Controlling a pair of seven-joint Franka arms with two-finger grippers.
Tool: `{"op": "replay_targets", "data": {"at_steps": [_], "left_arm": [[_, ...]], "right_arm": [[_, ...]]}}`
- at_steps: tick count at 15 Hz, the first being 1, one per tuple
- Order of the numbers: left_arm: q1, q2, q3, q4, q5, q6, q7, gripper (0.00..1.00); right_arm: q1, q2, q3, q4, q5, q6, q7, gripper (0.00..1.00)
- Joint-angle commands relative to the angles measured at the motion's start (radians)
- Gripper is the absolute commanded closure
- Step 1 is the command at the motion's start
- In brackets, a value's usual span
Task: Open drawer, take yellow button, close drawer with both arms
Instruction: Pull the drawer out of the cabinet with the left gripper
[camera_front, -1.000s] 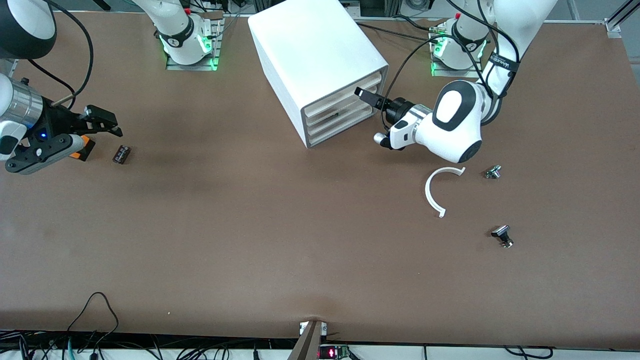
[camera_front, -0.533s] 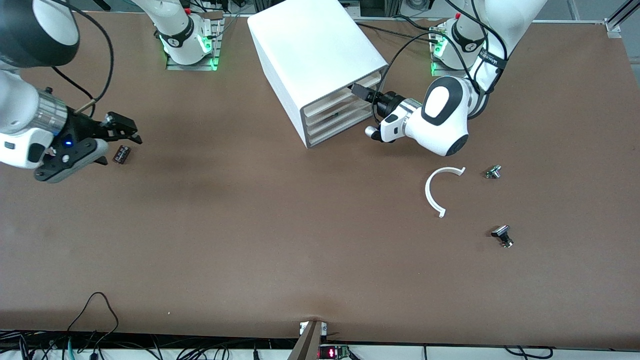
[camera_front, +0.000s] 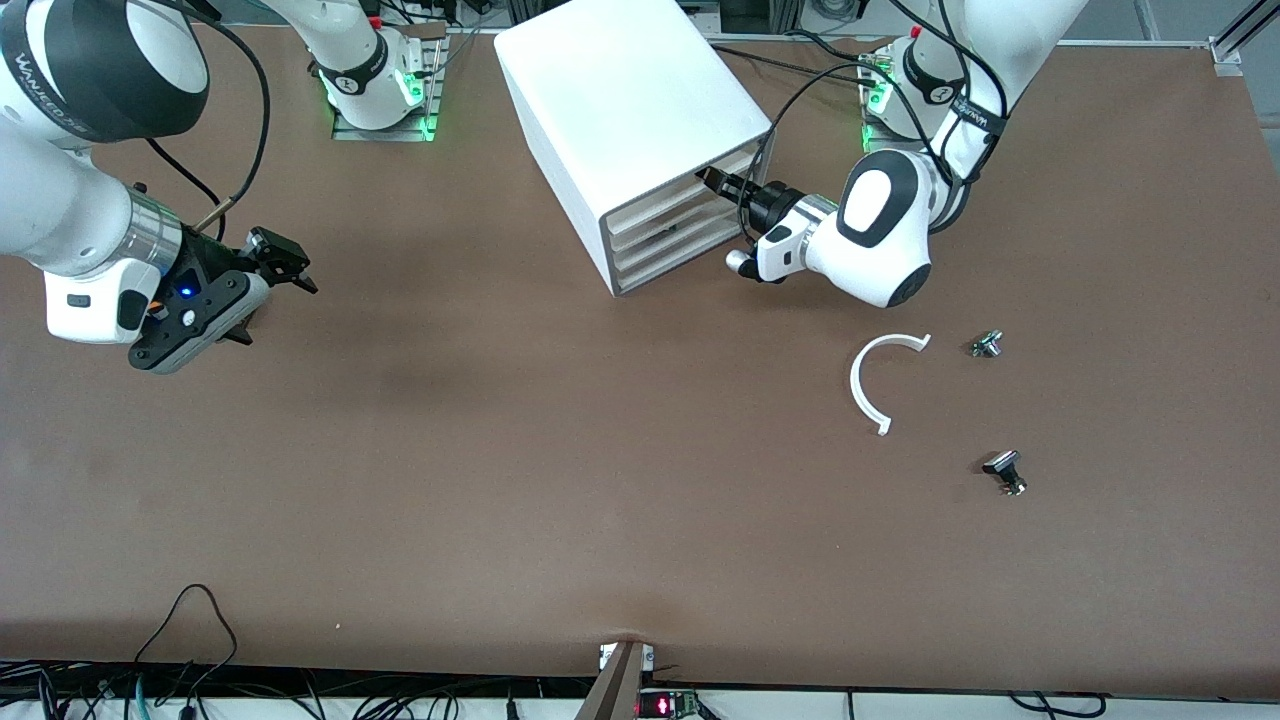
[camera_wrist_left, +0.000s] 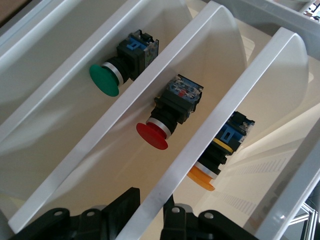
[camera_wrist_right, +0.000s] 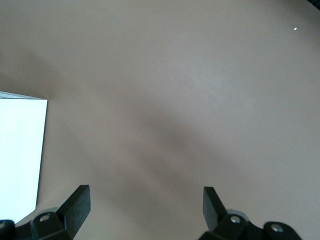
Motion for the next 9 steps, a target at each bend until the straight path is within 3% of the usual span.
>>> {"op": "replay_targets", "data": {"at_steps": [1, 9], "left_arm": [[0.009, -0.022, 0.007, -0.024, 0.0, 0.011, 0.001, 1.0], [0.013, -0.01, 0.157, 0.014, 0.007, 0.07, -0.014, 1.0]], "right_arm": [[0.0, 0.014, -0.011, 0.026, -0.01, -0.004, -0.024, 0.0], [0.013, 0.014, -0.005, 0.026, -0.003, 0.068, -0.024, 0.0]]}}
